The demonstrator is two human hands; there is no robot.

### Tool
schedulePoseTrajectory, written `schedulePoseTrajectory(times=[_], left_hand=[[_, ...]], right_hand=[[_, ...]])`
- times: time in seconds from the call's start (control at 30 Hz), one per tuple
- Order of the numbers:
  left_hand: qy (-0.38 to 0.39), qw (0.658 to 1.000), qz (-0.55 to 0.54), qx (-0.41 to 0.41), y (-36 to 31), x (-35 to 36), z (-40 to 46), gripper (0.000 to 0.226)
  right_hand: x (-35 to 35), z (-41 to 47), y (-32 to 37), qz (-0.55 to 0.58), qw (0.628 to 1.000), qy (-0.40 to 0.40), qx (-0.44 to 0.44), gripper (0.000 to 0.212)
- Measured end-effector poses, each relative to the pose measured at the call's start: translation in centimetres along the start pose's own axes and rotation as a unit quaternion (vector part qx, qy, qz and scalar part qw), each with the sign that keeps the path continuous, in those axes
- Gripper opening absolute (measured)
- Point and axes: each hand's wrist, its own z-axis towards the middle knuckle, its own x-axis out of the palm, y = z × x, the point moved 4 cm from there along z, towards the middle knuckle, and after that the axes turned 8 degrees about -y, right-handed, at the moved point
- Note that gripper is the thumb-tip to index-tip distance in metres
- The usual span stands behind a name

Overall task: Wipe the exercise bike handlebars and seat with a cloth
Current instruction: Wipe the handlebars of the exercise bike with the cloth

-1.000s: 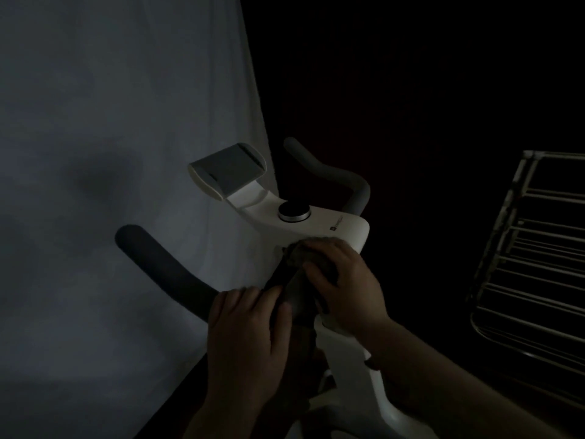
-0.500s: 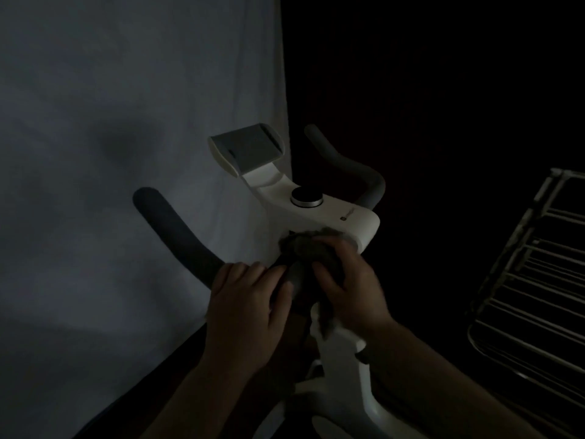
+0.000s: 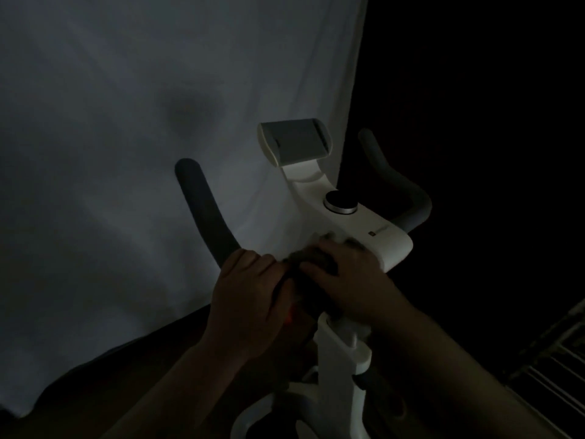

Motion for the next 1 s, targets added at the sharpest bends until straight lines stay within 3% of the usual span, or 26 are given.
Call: schedulePoseTrajectory(times=[0.07,0.13,0.2,0.27,0.33,0.43,0.57,0.7,0.77,0.87,0.93,1.0], left_hand=[[0.001,1.0,0.013,-0.015,-0.1,0.1,0.0,0.033],[0.001,0.999,0.024,-0.022,-0.1,0.2,-0.1,0.033],[-0.004,0.999,0.028,-0.016,0.0,0.4,-0.3,0.032],[-0.011,1.0,0.022,-0.009,0.2,0.6,-0.3,0.032],[-0.001,1.0,0.015,-0.018,0.2,0.5,-0.2,0.033],[0.011,0.999,0.019,-0.025,0.1,0.2,-0.2,0.033],[0.018,0.999,0.014,-0.023,0.0,0.1,-0.1,0.032],[0.045,0.999,0.015,-0.015,0.0,-0.1,0.0,0.033],[0.063,0.998,0.012,-0.009,0.1,-0.1,0.0,0.035],[0.087,0.996,-0.007,0.016,0.4,-0.6,0.2,0.038],[0.104,0.994,-0.022,0.038,1.2,-1.2,0.6,0.04],[0.109,0.992,-0.029,0.053,2.6,-1.6,1.2,0.041]], right_hand=[[-1.6,1.8,-0.9,0.03,0.996,0.072,0.053,0.023],[-2.0,2.7,-2.0,0.009,0.996,0.044,0.082,0.027],[-0.6,1.0,-1.3,-0.058,0.997,-0.041,0.03,0.027],[0.9,-1.3,-0.5,-0.006,0.992,-0.123,-0.037,0.027],[1.0,-2.5,-1.8,0.118,0.973,-0.2,0.0,0.029],[2.1,-4.1,-3.0,0.219,0.904,-0.357,0.088,0.034],[5.0,-5.5,-0.8,0.255,0.876,-0.404,0.07,0.042],[4.4,-4.7,-2.2,0.267,0.834,-0.461,0.146,0.042],[5.2,-5.1,-0.7,0.25,0.856,-0.434,0.13,0.036],[3.9,-5.0,-1.1,0.125,0.916,-0.379,0.038,0.033],[2.4,-4.5,-2.3,0.014,0.922,-0.385,0.035,0.037],[2.3,-4.5,-0.7,-0.008,0.916,-0.395,0.066,0.036]])
